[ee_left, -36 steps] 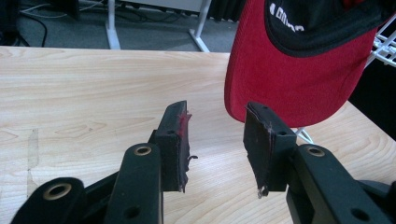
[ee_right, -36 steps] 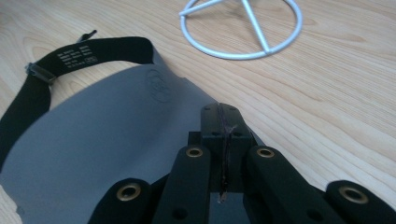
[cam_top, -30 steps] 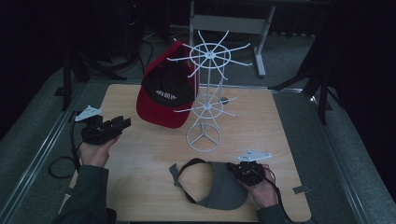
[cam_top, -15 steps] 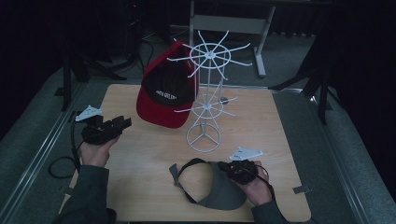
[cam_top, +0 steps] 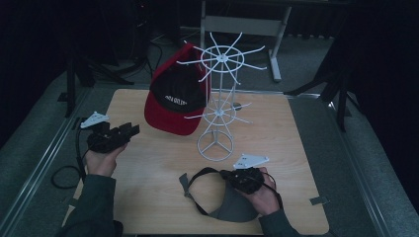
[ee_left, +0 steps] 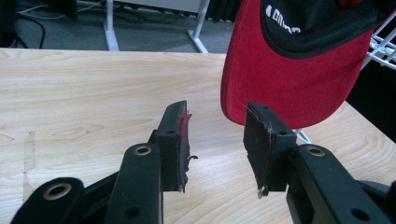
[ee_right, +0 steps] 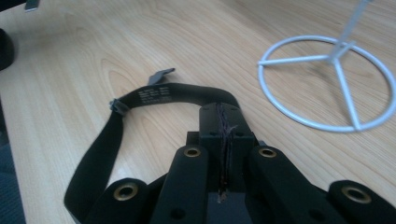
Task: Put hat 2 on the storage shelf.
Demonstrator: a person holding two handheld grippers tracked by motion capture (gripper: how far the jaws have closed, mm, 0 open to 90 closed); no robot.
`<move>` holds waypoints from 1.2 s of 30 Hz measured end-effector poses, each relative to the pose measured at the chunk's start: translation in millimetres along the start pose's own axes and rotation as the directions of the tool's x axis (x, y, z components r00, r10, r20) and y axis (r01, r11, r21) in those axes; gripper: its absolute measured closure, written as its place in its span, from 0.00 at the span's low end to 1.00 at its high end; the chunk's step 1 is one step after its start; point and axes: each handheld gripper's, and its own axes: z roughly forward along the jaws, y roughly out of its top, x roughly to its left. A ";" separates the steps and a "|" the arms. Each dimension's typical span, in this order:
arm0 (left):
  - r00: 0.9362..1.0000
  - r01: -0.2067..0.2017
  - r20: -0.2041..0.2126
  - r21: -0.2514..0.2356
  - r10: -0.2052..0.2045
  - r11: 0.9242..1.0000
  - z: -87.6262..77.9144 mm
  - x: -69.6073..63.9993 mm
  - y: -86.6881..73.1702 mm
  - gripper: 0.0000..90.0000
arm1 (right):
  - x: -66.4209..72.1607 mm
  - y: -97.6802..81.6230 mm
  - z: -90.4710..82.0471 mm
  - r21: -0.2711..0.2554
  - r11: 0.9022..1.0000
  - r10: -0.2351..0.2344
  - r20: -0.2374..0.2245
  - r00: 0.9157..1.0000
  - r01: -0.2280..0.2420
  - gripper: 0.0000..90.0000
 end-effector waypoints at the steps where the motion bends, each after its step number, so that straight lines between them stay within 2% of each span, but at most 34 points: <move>1: 1.000 0.000 0.000 0.000 0.000 1.000 0.0 0.0 0.0 0.67 | 0.0 0.0 0.0 0.000 1.000 0.000 0.000 1.000 0.000 0.99; 5: 1.000 0.000 -0.001 0.000 0.000 1.000 -0.6 0.3 -0.4 0.67 | 4.2 1.1 7.4 0.028 0.999 -0.021 -0.012 1.000 0.022 0.99; 8: 1.000 0.002 -0.001 -0.001 -0.002 1.000 -0.7 0.8 -0.9 0.67 | 4.9 -1.0 13.2 0.075 0.997 -0.037 -0.002 0.999 0.037 0.99; 11: 1.000 0.002 0.000 0.001 -0.002 1.000 -0.2 0.7 -1.1 0.67 | 4.0 -2.3 14.4 0.090 0.995 -0.041 0.008 0.999 0.040 0.99; 17: 1.000 -0.001 0.002 0.002 0.001 1.000 1.1 -0.3 -1.0 0.67 | -3.3 -4.9 13.3 0.113 0.993 -0.044 0.063 0.997 0.037 0.99; 20: 1.000 0.000 0.002 0.002 0.000 1.000 1.5 -0.3 -1.1 0.67 | -12.3 -9.9 8.3 0.115 0.993 -0.018 0.091 0.996 0.007 0.98; 27: 1.000 -0.001 0.004 0.009 0.001 1.000 3.2 -1.0 -1.5 0.67 | -28.2 -18.5 -3.6 0.117 0.993 0.010 0.146 0.989 -0.027 0.97; 31: 1.000 0.000 0.005 0.010 0.000 1.000 3.6 -1.4 -1.4 0.67 | -38.0 -24.7 -12.9 0.118 0.992 0.033 0.177 0.984 -0.054 0.97; 34: 1.000 -0.001 0.006 0.011 0.001 1.000 4.3 -1.8 -1.3 0.67 | -46.9 -30.8 -21.5 0.124 0.989 0.050 0.213 0.976 -0.078 0.96; 35: 1.000 -0.001 0.006 0.011 0.001 1.000 4.3 -1.8 -1.3 0.67 | -46.9 -30.8 -21.5 0.124 0.989 0.050 0.213 0.976 -0.078 0.96; 36: 1.000 -0.003 0.007 0.011 0.002 1.000 4.6 -1.8 -1.1 0.67 | -51.0 -33.1 -25.3 0.130 0.988 0.056 0.232 0.971 -0.088 0.96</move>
